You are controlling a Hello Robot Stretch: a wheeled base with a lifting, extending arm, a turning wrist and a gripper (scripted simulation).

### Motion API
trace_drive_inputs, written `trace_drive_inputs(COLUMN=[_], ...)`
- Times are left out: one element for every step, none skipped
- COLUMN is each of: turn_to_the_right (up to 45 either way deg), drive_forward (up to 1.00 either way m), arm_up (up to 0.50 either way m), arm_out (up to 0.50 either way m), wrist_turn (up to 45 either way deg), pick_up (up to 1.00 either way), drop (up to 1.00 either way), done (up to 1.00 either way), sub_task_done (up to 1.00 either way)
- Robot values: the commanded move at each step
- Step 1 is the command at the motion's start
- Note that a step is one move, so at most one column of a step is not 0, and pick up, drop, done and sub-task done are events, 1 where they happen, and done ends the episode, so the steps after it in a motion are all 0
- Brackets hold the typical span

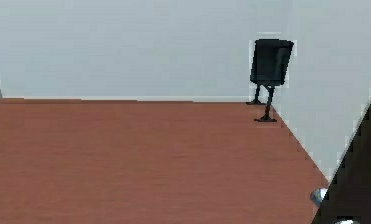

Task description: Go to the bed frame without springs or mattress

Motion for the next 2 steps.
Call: trace_drive_inputs(turn_to_the_right=[0.0, 45.0], drive_forward=[0.75, 0.0], arm_up=[0.0, 0.0], arm_out=[0.0, 0.0], wrist_turn=[0.0, 0.0], pick_up=[0.0, 0.0], drop=[0.0, 0.0], done=[0.0, 0.0], sub_task_done=[0.0, 0.0])
